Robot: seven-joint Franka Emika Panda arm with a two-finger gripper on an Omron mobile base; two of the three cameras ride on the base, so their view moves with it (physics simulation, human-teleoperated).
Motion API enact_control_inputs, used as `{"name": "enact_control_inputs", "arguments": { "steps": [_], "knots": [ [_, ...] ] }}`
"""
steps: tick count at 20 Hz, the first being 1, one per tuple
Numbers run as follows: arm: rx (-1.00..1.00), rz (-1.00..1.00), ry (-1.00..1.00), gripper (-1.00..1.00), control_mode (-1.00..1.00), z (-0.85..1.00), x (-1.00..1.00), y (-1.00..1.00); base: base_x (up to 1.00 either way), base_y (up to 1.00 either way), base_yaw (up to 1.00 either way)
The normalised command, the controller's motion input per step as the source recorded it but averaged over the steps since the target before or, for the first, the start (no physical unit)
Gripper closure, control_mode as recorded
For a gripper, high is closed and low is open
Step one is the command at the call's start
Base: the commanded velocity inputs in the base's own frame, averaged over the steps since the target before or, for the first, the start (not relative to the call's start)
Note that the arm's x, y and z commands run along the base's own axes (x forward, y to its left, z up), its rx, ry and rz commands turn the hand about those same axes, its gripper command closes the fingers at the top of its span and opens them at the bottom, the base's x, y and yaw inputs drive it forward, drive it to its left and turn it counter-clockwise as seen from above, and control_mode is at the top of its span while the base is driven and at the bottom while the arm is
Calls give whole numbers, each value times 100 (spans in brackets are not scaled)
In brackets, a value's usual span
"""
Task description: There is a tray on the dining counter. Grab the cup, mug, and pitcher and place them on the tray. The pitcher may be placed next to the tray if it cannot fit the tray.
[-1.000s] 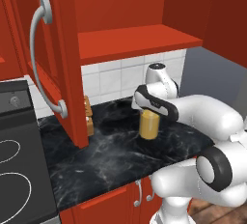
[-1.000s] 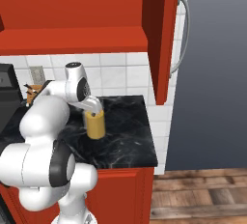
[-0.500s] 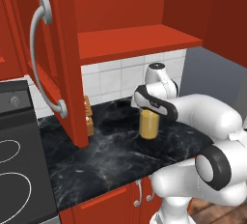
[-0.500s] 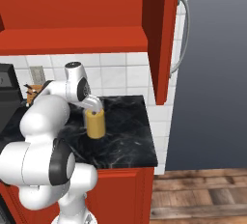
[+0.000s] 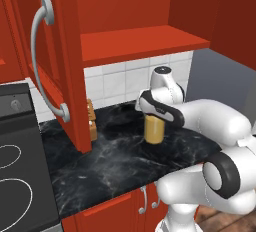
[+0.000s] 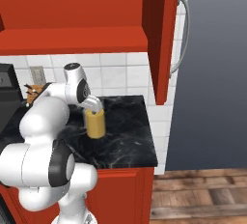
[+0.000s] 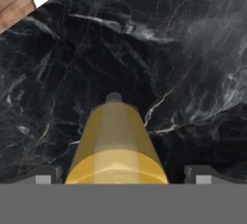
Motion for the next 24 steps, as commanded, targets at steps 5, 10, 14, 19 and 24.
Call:
{"name": "enact_control_inputs", "arguments": {
  "steps": [5, 10, 14, 19, 24],
  "knots": [
    [0, -1, -4, -100, -100, -41, 0, 0, 0, 0, 0],
    [0, -3, 0, -100, -100, -57, 0, -1, 0, 0, 0],
    [0, -5, 0, -100, -100, -70, 0, -7, 0, 0, 0],
    [0, -6, 0, 100, -100, -79, -3, -8, 0, 0, 0],
    [0, -7, 1, 100, -100, -88, -35, -15, 0, 0, 0]
  ]
}}
